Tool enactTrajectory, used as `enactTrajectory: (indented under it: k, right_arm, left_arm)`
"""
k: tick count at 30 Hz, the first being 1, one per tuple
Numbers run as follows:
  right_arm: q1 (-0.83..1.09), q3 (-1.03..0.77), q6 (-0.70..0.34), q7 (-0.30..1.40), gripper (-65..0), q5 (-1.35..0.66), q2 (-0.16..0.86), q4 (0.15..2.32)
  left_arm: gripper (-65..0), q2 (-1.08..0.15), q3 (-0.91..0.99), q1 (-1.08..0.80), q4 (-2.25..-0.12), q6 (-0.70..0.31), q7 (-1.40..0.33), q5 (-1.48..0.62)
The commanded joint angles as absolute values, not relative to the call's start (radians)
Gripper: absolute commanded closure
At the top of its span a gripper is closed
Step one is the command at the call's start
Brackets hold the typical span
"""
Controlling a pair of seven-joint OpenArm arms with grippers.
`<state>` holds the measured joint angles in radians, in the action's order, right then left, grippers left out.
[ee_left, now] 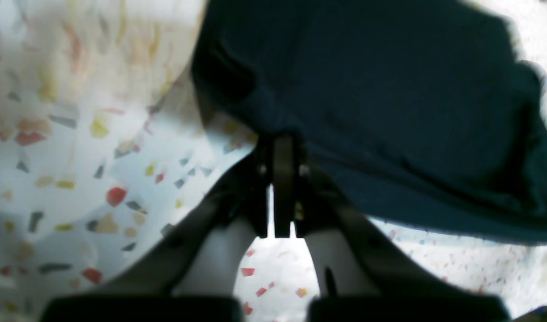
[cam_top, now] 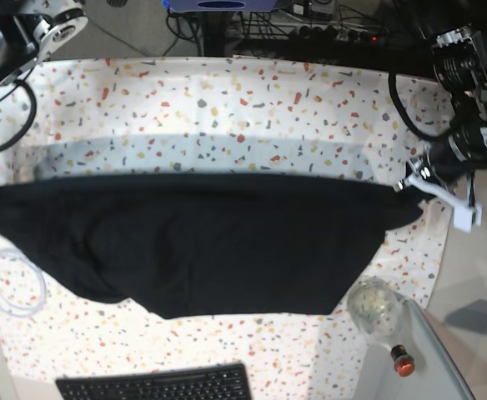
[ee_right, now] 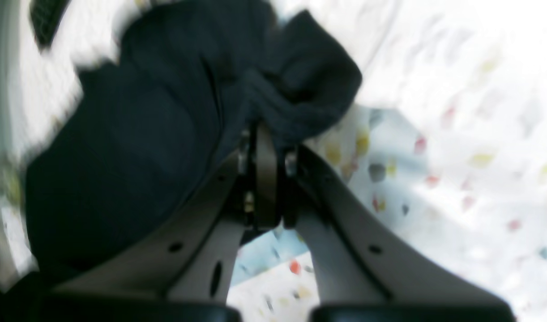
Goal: Layout the t-shirt on the table in an organized manner, then fold the t-shirt properly
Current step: 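Pull the held shirt edge with both grippers away from the body, then drag the shirt edge with both grippers to straighten it flat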
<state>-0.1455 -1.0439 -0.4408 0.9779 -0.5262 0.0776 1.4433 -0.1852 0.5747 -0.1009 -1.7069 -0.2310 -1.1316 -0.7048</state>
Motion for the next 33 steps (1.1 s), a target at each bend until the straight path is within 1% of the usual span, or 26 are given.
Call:
enactTrajectory:
  k: [1,3,5,8,9,11,14,19,21,24,26,29,31,33]
  right_arm:
    - [-0.177,-1.038,-0.432,0.969,0.0,-0.547,0.099,1.503]
    - [-0.225,-1.000,-0.426,1.000,0.0,-0.541,0.117,1.555]
    - [-0.285,-0.928,-0.421,1.013,0.0,-0.539,0.159,1.557]
    - [-0.381,-0.819,-0.321,1.007,0.0,-0.542,0.229,1.524]
    - [-0.420,-0.791,-0.305,1.006,0.0,-0.542,0.248,1.498]
    - [-0.504,-0.743,-0.300,0.986,0.0,-0.542,0.288,1.420]
    - [-0.596,-0.699,-0.300,0.894,0.0,-0.541,0.348,1.288]
    - [-0.776,-0.549,-0.298,0.690,0.0,-0.547,0.449,1.046]
    - [-0.865,-0.507,-0.298,0.627,0.0,-0.544,0.483,0.978]
    - [-0.981,-0.443,-0.302,0.559,0.0,-0.545,0.515,0.921]
    - [-1.035,-0.414,-0.302,0.552,0.0,-0.547,0.549,0.921]
    - [-1.104,-0.401,-0.303,0.553,0.0,-0.549,0.565,0.921]
    - [-1.096,-0.410,-0.303,0.593,0.0,-0.550,0.584,0.963]
    - [-1.023,-0.438,-0.303,0.654,0.0,-0.562,0.598,1.044]
  left_arm:
    - [0.0,-0.211,0.576,-0.067,-1.751,-0.205,-1.127,-0.708]
    - [0.0,-0.208,0.573,-0.002,-1.793,-0.174,-1.176,-0.710]
    - [0.0,-0.206,0.552,0.099,-1.801,-0.165,-1.233,-0.711]
    - [0.0,-0.208,0.476,0.263,-1.797,-0.150,-1.277,-0.705]
    - [0.0,-0.208,0.453,0.308,-1.785,-0.136,-1.277,-0.704]
    - [0.0,-0.206,0.395,0.421,-1.701,-0.127,-1.277,-0.688]
    - [0.0,-0.196,0.308,0.568,-1.544,-0.127,-1.268,-0.644]
    - [0.0,-0.191,0.147,0.805,-1.302,-0.127,-1.084,-0.615]
    - [0.0,-0.186,0.107,0.897,-1.211,-0.127,-1.010,-0.616]
    - [0.0,-0.159,0.096,1.026,-1.086,-0.127,-0.926,-0.619]
    - [0.0,-0.139,0.116,1.075,-1.063,-0.127,-0.920,-0.619]
    - [0.0,-0.114,0.168,1.099,-1.064,-0.127,-0.921,-0.619]
    - [0.0,-0.097,0.193,1.079,-1.107,-0.127,-0.947,-0.621]
    - [0.0,-0.094,0.222,1.007,-1.165,-0.127,-0.984,-0.621]
